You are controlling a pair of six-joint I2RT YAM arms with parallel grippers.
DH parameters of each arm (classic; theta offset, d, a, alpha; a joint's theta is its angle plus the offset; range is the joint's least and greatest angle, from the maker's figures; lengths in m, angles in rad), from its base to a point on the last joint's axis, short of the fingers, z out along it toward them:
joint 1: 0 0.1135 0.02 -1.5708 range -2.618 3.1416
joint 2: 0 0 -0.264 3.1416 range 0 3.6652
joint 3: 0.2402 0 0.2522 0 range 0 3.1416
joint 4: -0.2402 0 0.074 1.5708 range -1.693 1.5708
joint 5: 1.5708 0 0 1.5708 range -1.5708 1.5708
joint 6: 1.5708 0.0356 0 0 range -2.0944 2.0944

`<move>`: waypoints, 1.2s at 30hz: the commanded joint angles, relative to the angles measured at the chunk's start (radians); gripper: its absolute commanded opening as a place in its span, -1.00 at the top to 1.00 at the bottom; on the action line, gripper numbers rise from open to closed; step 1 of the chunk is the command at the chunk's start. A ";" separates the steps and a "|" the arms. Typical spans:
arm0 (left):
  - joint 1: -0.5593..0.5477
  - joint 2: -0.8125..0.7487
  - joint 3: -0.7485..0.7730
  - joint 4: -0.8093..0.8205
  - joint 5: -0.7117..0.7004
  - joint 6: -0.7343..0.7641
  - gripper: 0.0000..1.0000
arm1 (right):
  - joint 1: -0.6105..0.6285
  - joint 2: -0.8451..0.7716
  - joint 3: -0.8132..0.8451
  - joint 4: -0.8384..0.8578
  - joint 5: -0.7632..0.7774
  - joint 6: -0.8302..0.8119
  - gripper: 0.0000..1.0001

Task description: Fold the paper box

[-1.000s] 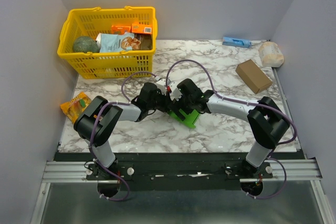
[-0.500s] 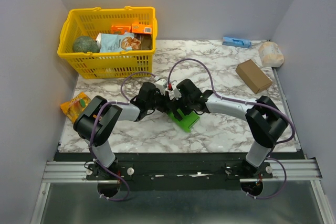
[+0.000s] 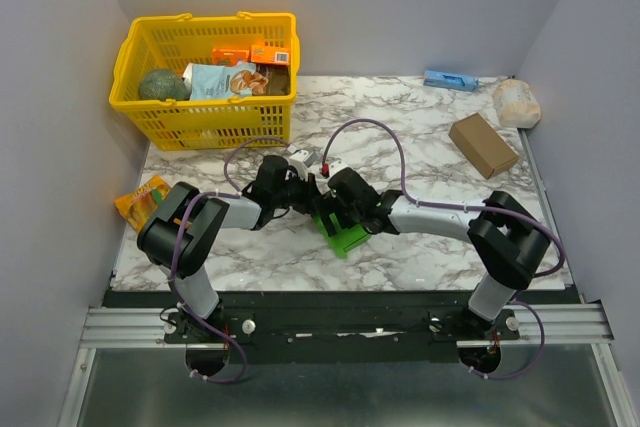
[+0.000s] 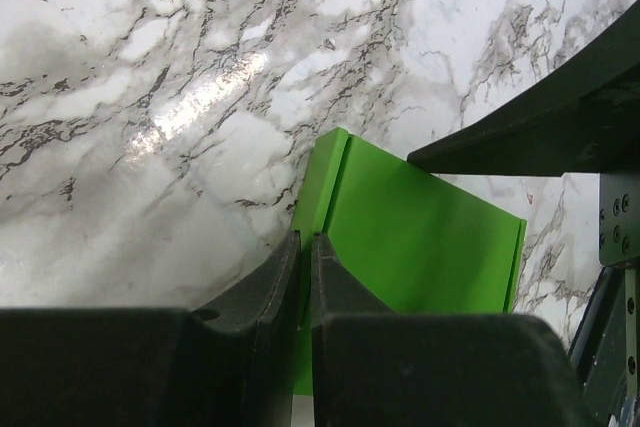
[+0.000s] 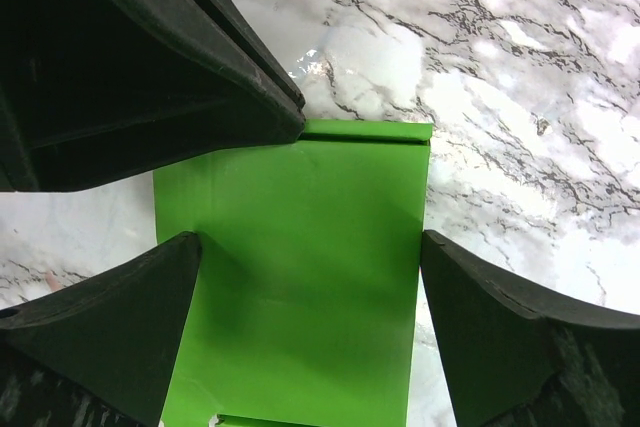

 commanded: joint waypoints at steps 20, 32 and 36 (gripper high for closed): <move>0.019 0.010 -0.041 -0.105 -0.005 0.013 0.70 | 0.116 0.083 -0.066 -0.208 0.093 0.194 -0.93; 0.019 0.012 -0.042 -0.101 -0.002 0.008 0.70 | 0.153 0.118 -0.052 -0.241 0.063 0.232 -0.94; 0.020 0.014 -0.041 -0.101 -0.001 0.008 0.71 | 0.159 0.103 -0.075 -0.241 0.052 0.254 -0.95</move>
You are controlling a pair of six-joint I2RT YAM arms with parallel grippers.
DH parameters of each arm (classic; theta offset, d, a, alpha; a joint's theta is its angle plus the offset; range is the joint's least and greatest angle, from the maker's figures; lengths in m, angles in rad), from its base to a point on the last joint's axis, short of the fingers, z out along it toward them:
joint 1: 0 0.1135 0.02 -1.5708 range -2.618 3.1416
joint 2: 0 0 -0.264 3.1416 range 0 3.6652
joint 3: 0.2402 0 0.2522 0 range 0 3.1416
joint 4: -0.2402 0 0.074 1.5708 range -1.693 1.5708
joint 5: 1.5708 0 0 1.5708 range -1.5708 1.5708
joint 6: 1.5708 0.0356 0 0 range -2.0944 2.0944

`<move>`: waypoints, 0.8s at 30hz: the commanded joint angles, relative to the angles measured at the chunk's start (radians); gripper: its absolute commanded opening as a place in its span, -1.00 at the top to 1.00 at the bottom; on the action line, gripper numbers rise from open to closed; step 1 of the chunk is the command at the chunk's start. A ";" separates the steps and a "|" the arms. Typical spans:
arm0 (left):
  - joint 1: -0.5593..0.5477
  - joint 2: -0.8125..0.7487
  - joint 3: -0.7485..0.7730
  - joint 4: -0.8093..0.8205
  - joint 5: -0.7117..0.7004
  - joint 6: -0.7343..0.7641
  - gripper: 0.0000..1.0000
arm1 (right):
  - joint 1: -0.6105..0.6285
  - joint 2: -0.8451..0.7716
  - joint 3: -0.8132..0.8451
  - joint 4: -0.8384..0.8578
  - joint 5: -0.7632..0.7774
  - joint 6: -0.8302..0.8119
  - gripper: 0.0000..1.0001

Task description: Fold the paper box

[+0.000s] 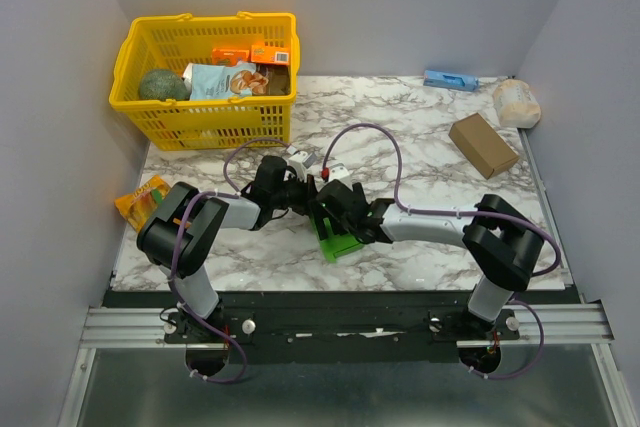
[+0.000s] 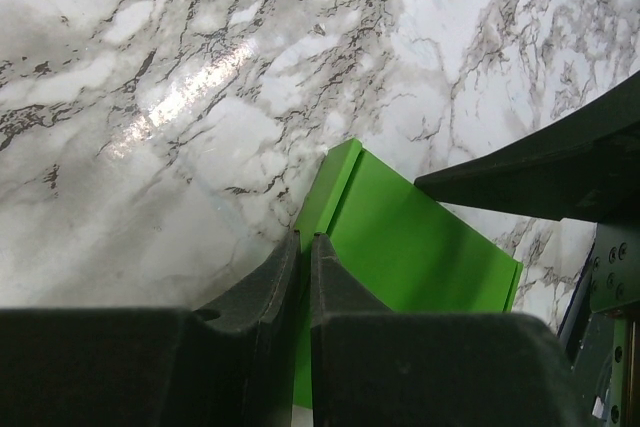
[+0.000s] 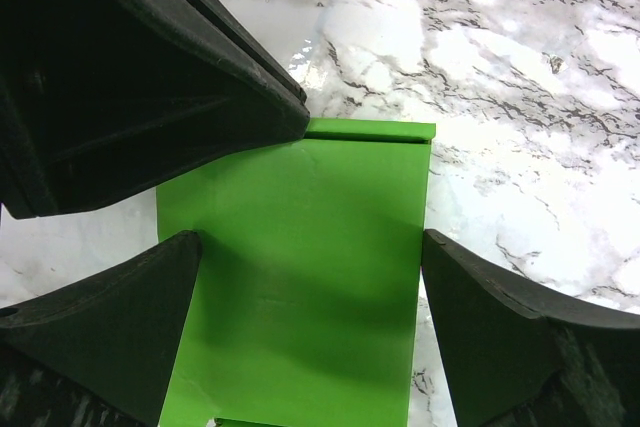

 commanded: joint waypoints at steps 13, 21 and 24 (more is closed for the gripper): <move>0.010 0.010 -0.032 -0.101 -0.047 0.017 0.71 | 0.069 0.032 -0.122 -0.215 -0.166 0.040 -1.00; 0.010 0.012 -0.031 -0.104 -0.050 0.018 0.72 | 0.090 -0.019 -0.153 -0.226 -0.166 0.059 -0.99; 0.010 0.014 -0.031 -0.106 -0.049 0.020 0.72 | 0.101 -0.028 -0.156 -0.228 -0.170 0.063 -0.99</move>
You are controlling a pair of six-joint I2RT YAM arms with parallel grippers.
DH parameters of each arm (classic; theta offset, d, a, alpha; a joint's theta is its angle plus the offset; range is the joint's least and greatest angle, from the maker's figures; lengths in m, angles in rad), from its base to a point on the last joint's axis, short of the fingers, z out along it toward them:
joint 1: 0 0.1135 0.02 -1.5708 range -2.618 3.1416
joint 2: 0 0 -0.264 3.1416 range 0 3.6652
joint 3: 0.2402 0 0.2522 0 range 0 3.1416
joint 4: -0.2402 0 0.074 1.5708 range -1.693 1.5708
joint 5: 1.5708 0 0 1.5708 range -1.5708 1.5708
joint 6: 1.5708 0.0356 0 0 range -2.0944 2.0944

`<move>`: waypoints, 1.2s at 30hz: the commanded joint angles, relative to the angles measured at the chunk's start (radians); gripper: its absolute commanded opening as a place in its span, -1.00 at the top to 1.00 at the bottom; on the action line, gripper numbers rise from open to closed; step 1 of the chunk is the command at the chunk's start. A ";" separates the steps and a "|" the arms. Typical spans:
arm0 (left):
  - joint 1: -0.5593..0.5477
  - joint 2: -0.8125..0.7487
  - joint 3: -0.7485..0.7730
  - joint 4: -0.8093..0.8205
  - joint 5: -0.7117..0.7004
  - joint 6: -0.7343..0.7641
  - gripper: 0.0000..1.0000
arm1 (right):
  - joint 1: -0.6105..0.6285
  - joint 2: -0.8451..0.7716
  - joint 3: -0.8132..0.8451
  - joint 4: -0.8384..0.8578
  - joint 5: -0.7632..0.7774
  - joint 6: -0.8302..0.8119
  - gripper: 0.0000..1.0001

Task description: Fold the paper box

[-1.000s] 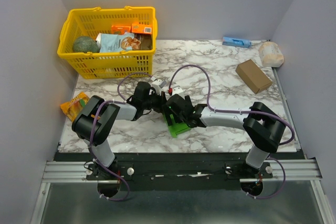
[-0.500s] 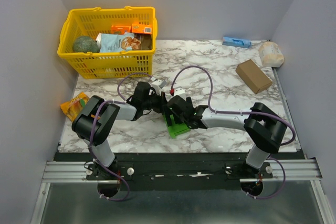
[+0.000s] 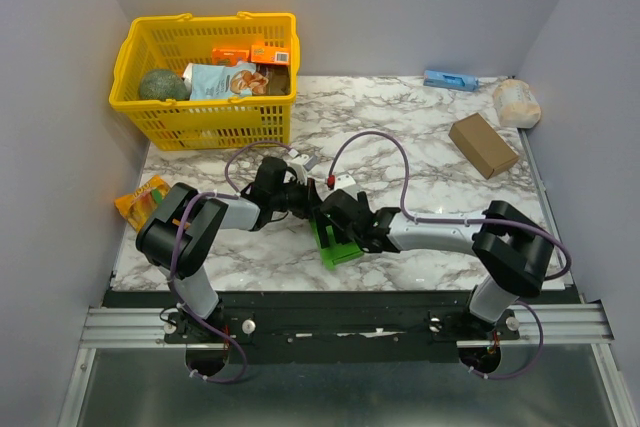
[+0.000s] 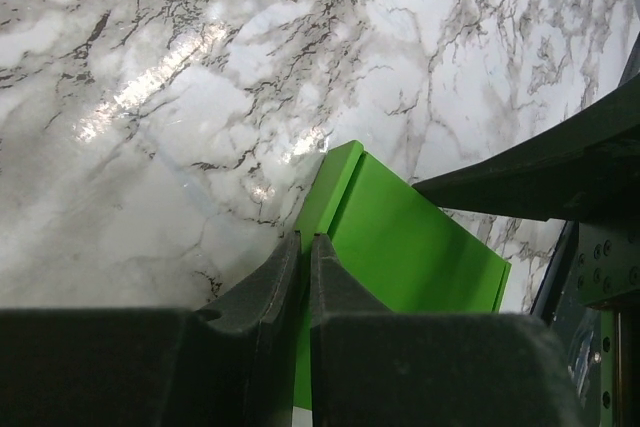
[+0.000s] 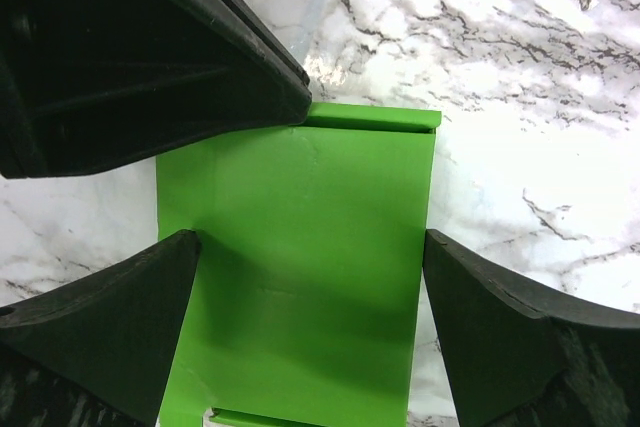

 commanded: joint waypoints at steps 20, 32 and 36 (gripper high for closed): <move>0.010 0.004 -0.040 -0.054 -0.085 0.018 0.74 | 0.095 0.176 -0.033 -0.359 -0.140 0.087 -0.79; 0.010 -0.009 -0.050 -0.039 -0.073 0.006 0.74 | 0.112 0.275 -0.018 -0.379 -0.121 0.136 -0.64; 0.010 -0.015 -0.058 -0.034 -0.074 0.003 0.74 | 0.115 0.302 -0.005 -0.390 -0.115 0.136 -0.66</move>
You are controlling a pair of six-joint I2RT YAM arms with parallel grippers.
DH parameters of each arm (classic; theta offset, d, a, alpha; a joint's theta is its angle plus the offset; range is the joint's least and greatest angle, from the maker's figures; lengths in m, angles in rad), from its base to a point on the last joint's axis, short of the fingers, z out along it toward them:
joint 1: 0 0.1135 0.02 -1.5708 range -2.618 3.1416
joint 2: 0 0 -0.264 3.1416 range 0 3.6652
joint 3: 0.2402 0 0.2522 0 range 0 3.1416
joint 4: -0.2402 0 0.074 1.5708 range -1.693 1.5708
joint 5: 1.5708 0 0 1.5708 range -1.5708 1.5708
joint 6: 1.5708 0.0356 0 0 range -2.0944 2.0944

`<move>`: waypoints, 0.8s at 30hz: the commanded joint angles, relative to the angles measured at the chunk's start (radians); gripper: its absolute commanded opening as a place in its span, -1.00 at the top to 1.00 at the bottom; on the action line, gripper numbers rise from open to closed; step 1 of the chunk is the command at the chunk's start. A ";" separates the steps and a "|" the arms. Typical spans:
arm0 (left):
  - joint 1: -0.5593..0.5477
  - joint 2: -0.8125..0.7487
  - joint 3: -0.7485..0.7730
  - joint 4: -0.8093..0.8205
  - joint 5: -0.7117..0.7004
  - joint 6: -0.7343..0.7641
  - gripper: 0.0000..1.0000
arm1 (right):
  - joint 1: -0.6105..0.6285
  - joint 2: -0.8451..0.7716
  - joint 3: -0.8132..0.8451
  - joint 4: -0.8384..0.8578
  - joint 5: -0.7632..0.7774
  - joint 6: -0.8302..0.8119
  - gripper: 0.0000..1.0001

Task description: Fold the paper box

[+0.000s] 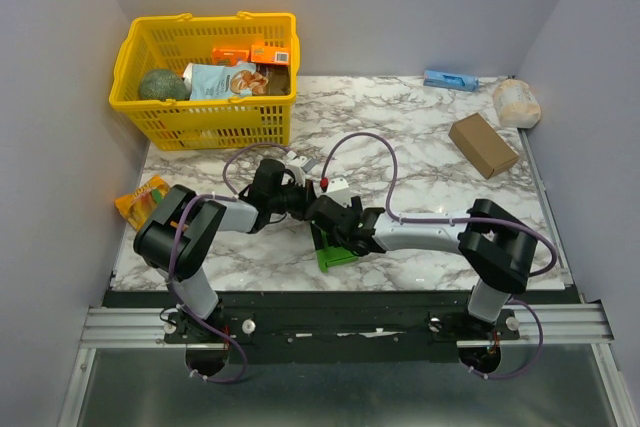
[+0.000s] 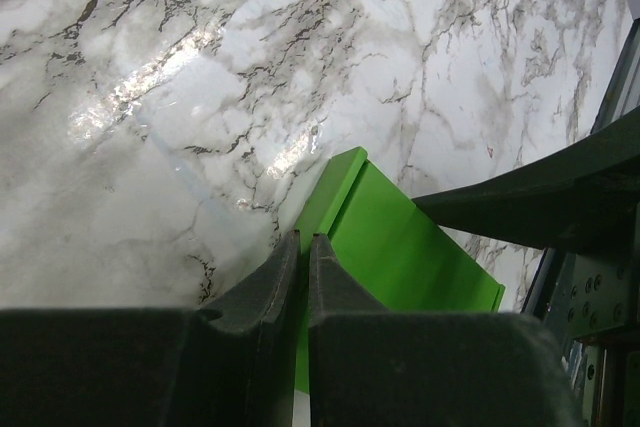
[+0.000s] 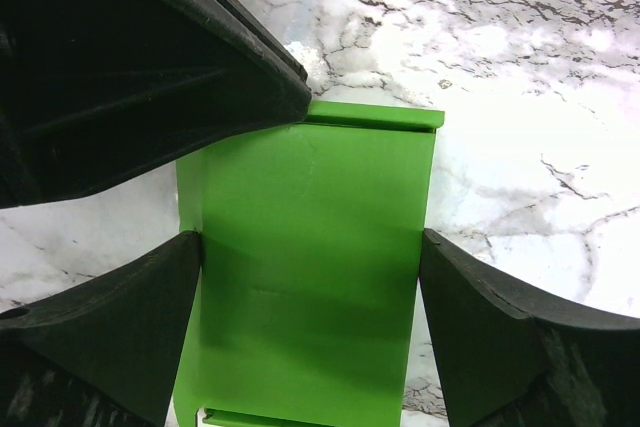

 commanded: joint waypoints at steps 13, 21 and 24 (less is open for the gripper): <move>0.008 -0.015 -0.044 -0.027 -0.084 -0.003 0.74 | 0.072 0.233 -0.074 -0.261 -0.228 0.010 -0.50; 0.017 -0.050 -0.054 -0.011 -0.078 -0.023 0.64 | 0.072 0.209 -0.082 -0.243 -0.242 -0.004 0.00; 0.029 -0.079 -0.051 -0.001 -0.064 -0.043 0.38 | 0.072 0.167 -0.088 -0.233 -0.248 -0.010 0.08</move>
